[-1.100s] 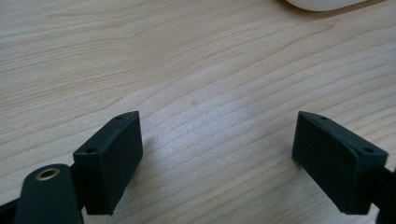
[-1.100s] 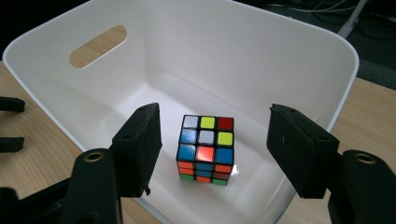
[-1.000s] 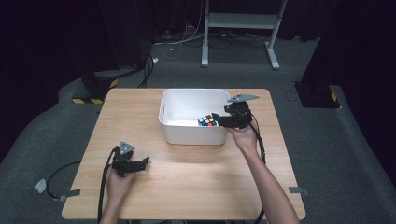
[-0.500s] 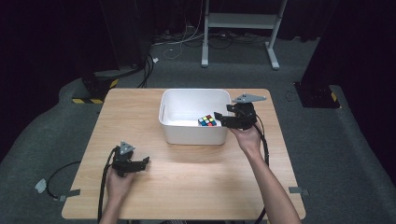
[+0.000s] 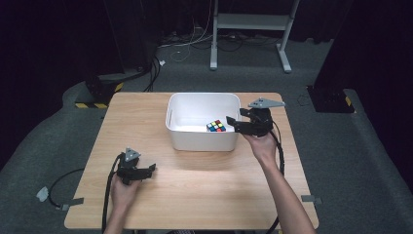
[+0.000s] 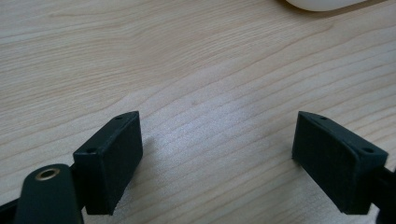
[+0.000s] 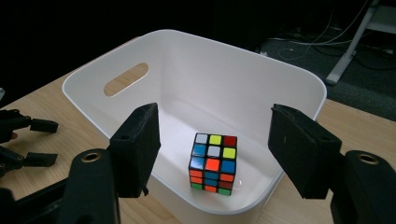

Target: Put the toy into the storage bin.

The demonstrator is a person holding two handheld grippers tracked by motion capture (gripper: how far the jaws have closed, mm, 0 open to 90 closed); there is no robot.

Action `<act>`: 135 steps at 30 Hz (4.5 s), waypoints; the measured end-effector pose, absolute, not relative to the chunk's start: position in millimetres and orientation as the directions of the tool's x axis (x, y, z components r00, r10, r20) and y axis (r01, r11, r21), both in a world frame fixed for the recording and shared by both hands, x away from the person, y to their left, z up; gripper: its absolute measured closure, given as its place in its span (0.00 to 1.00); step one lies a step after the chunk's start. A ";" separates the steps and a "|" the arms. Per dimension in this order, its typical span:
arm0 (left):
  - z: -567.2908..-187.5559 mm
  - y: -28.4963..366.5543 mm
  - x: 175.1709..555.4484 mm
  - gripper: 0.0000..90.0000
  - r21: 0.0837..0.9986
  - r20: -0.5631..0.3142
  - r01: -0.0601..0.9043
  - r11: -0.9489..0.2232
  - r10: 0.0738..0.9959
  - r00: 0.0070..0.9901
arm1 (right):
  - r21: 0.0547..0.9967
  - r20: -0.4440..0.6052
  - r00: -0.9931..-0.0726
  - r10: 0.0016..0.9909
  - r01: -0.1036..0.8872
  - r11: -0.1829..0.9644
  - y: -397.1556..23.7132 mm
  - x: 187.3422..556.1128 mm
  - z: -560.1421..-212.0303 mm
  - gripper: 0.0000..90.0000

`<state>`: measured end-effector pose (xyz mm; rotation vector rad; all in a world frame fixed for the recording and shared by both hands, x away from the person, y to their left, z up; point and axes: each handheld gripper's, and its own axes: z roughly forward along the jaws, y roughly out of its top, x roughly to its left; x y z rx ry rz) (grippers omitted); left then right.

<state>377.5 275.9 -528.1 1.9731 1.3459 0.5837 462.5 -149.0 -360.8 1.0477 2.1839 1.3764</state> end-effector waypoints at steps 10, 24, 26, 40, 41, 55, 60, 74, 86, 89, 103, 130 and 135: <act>-528.0 275.9 377.5 0.18 0.736 -0.002 0.630 -0.248 0.929 0.369 | 0.892 0.093 -0.668 0.738 0.385 0.236 -161.6 452.9 -358.8 0.33; -528.0 276.1 377.5 0.18 0.735 -0.003 0.631 -0.249 0.929 0.370 | 0.903 0.082 -0.652 0.754 0.368 0.220 -178.3 438.2 -353.9 0.31; -528.0 276.1 377.5 0.18 0.735 -0.003 0.631 -0.249 0.929 0.370 | 0.905 0.083 -0.650 0.755 0.366 0.215 -181.5 436.4 -353.6 0.31; -528.0 276.1 377.5 0.18 0.735 -0.003 0.631 -0.249 0.929 0.370 | 0.913 0.082 -0.643 0.761 0.355 0.201 -195.4 425.1 -353.6 0.32; -528.0 276.1 377.5 0.18 0.735 -0.004 0.631 -0.249 0.929 0.370 | 0.913 0.080 -0.643 0.761 0.354 0.203 -196.0 424.0 -353.9 0.32; -527.9 276.3 377.5 0.18 0.734 -0.005 0.632 -0.249 0.929 0.371 | 0.915 0.083 -0.638 0.766 0.352 0.195 -205.1 415.6 -356.7 0.32; -527.9 276.3 377.6 0.18 0.734 -0.005 0.631 -0.249 0.928 0.372 | 0.912 0.081 -0.636 0.767 0.358 0.200 -210.3 410.1 -360.5 0.32; -527.9 276.4 377.7 0.18 0.735 -0.004 0.631 -0.249 0.928 0.371 | 0.910 0.090 -0.634 0.768 0.365 0.195 -215.7 401.0 -371.9 0.32; -527.9 276.5 377.7 0.18 0.735 -0.004 0.631 -0.249 0.928 0.372 | 0.911 0.095 -0.635 0.767 0.367 0.191 -213.7 396.0 -382.8 0.32; -527.9 276.4 377.7 0.18 0.735 -0.004 0.631 -0.249 0.928 0.372 | 0.911 0.099 -0.634 0.767 0.368 0.187 -213.7 394.5 -386.0 0.32; -527.9 276.4 377.7 0.18 0.735 -0.004 0.631 -0.249 0.929 0.371 | 0.914 0.136 -0.636 0.759 0.377 0.152 -218.8 385.4 -396.4 0.32; -527.9 276.3 377.4 0.18 0.734 -0.004 0.632 -0.248 0.929 0.369 | 0.908 0.159 -0.622 0.767 0.398 0.134 -226.1 373.9 -418.4 0.33; -527.9 276.2 377.4 0.18 0.734 -0.003 0.632 -0.248 0.929 0.369 | 0.905 0.160 -0.619 0.769 0.404 0.137 -226.1 372.6 -423.0 0.33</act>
